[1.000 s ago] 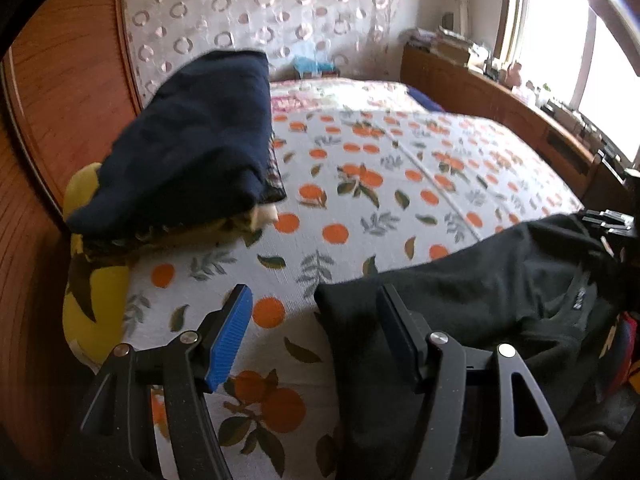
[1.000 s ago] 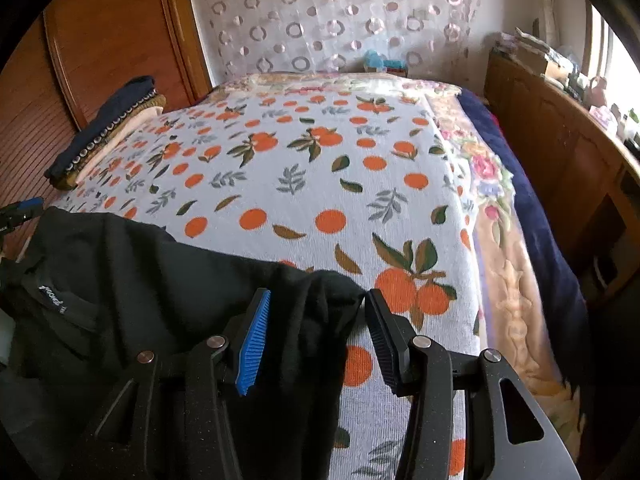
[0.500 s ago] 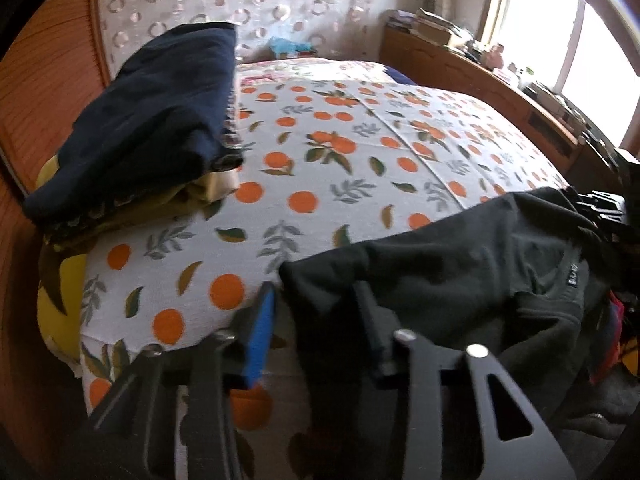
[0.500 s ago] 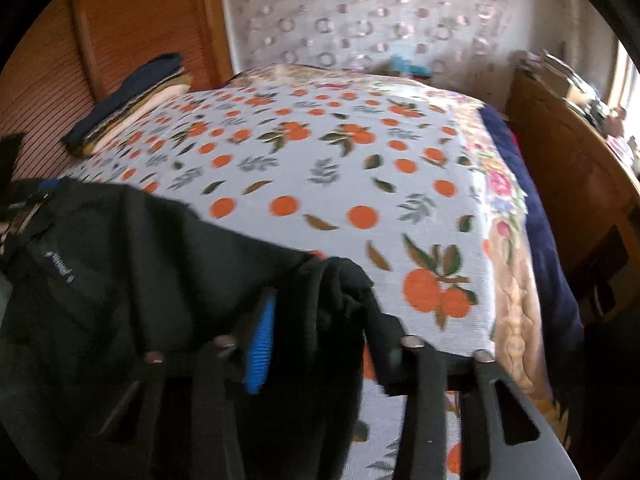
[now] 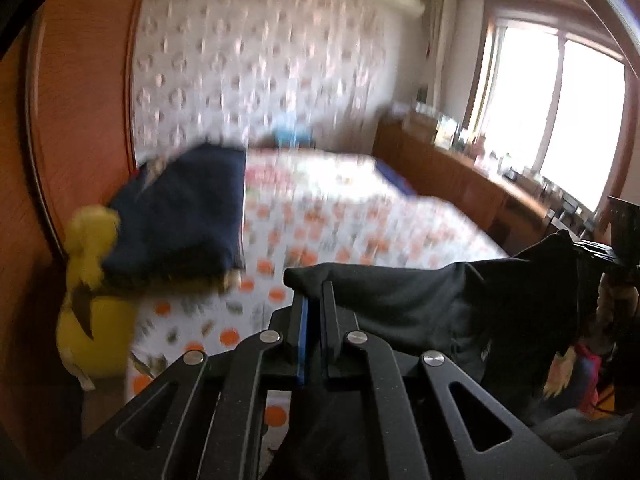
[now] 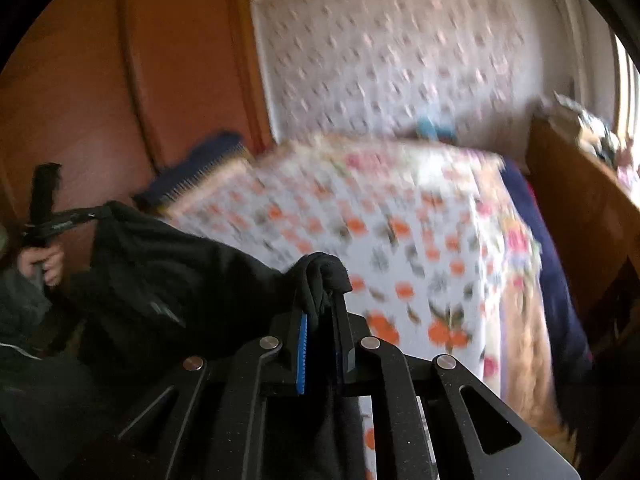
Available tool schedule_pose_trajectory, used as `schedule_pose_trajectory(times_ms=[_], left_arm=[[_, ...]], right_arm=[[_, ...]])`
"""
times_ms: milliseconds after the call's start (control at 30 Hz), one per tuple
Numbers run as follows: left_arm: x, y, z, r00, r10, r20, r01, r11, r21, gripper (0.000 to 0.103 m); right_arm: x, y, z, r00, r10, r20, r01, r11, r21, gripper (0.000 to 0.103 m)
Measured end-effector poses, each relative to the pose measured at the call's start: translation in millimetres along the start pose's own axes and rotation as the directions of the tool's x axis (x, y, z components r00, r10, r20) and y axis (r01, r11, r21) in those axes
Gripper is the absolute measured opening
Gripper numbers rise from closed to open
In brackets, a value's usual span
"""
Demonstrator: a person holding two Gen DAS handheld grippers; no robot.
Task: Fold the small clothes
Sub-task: 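Lift the black shirt with both grippers and fold it over onto itself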
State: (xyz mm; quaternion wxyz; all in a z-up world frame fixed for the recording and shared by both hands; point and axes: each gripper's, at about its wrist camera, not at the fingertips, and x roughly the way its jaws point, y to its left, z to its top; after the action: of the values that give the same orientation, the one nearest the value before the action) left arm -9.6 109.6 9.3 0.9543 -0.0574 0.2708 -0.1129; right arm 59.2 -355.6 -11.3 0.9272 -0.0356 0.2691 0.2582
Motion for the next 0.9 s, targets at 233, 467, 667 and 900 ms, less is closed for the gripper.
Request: schedule_pose_trajectory(times_ms=[233, 467, 667, 900], left_arm=[[-89, -29, 62, 0.97, -0.035, 0.239, 0.018, 0.997, 0.07, 0.005], [-144, -43, 117, 0.911, -0.031, 0.412, -0.028, 0.99, 0.136, 0.005], [-175, -54, 148, 0.864, -0.025, 0.503, -0.072, 0.982, 0.172, 0.005], [-166, -55, 158, 0.852, -0.027, 0.524, -0.083, 0.979, 0.186, 0.005]], right_arm=[[-114, 28, 67, 0.97, 0.017, 0.241, 0.005, 0.996, -0.091, 0.009], [-197, 48, 123, 0.919, -0.018, 0.394, 0.095, 0.98, -0.175, 0.009], [-246, 64, 144, 0.876, -0.05, 0.48, 0.166, 0.965, -0.203, 0.009], [-275, 84, 142, 0.856, -0.097, 0.508, 0.231, 0.951, -0.207, 0.009]])
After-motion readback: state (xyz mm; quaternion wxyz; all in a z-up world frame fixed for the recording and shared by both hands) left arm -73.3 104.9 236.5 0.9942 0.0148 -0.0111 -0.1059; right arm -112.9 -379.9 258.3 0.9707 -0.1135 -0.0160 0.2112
